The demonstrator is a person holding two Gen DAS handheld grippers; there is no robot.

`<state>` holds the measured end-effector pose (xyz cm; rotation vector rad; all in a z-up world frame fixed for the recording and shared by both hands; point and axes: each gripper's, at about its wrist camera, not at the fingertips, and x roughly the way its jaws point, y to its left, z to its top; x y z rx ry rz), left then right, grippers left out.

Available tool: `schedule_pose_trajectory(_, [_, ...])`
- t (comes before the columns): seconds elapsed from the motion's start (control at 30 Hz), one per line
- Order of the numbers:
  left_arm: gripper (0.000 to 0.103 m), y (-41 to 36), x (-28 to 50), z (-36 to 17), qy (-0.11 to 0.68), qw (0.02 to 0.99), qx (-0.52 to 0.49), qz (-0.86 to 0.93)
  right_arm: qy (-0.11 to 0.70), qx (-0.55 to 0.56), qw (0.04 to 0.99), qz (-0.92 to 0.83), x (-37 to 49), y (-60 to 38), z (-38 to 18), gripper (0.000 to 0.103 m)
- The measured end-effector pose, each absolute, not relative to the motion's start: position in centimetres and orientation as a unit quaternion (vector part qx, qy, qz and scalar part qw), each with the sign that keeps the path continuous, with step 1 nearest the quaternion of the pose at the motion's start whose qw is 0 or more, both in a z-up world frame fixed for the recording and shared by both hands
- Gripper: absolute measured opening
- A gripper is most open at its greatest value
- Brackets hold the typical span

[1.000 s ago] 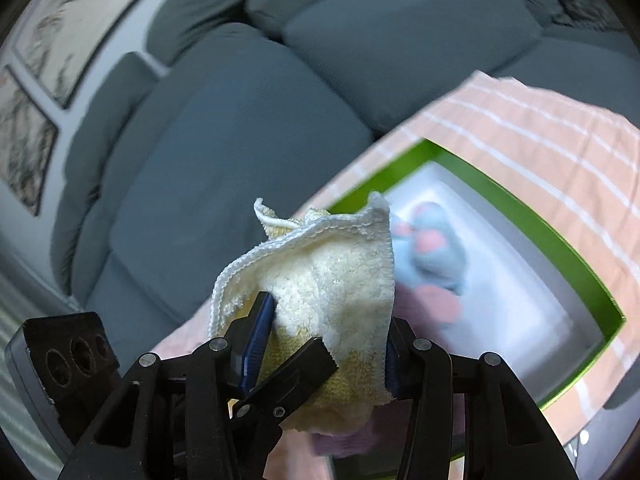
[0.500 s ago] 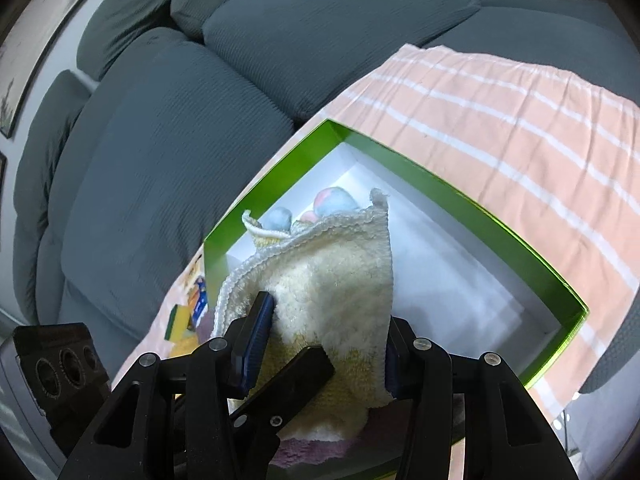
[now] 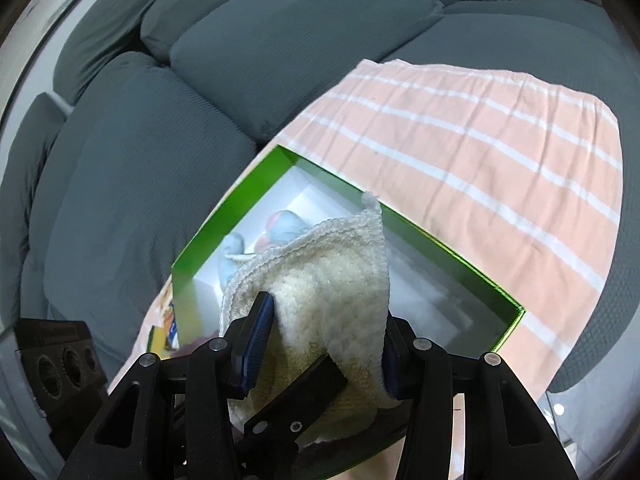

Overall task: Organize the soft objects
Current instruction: 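Lower the knit towel into the green box and open the right tool, then move the right tool back over the mustard-yellow fuzzy round plush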

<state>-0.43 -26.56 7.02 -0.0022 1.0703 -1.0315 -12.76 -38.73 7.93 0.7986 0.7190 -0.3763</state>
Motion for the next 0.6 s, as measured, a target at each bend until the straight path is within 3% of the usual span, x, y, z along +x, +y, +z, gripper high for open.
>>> schedule_pose_trajectory(0.1, [0.043, -26.7, -0.4, 6.7, 0.495, 0.729, -0.010, -0.473, 0.341, 0.376, 0.841, -0.185, -12.9, -39.0, 7.9, 0.051])
schedule_pose_trajectory(0.3, [0.058, -26.9, -0.9, 6.8, 0.487, 0.735, 0.007, -0.472, 0.361, 0.354, 0.836, -0.214, -12.7, -38.8, 8.1, 0.051])
schedule_pose_trajectory(0.33, [0.063, -26.5, -1.1, 7.2, 0.482, 0.737, 0.006, -0.474, 0.360, 0.353, 0.836, -0.216, -12.8, -38.7, 8.2, 0.053])
schedule_pose_trajectory(0.4, [0.070, -26.0, -1.3, 7.7, 0.473, 0.742, 0.005, -0.475, 0.351, 0.346, 0.840, -0.227, -13.2, -38.6, 8.8, 0.071])
schedule_pose_trajectory(0.43, [0.075, -25.6, -1.4, 8.2, 0.466, 0.746, 0.002, -0.476, 0.346, 0.341, 0.842, -0.234, -13.4, -38.5, 9.1, 0.074])
schedule_pose_trajectory(0.6, [0.084, -22.7, -2.5, 11.2, 0.421, 0.782, 0.005, -0.461, 0.323, 0.318, 0.855, -0.251, -14.5, -37.8, 10.9, 0.077])
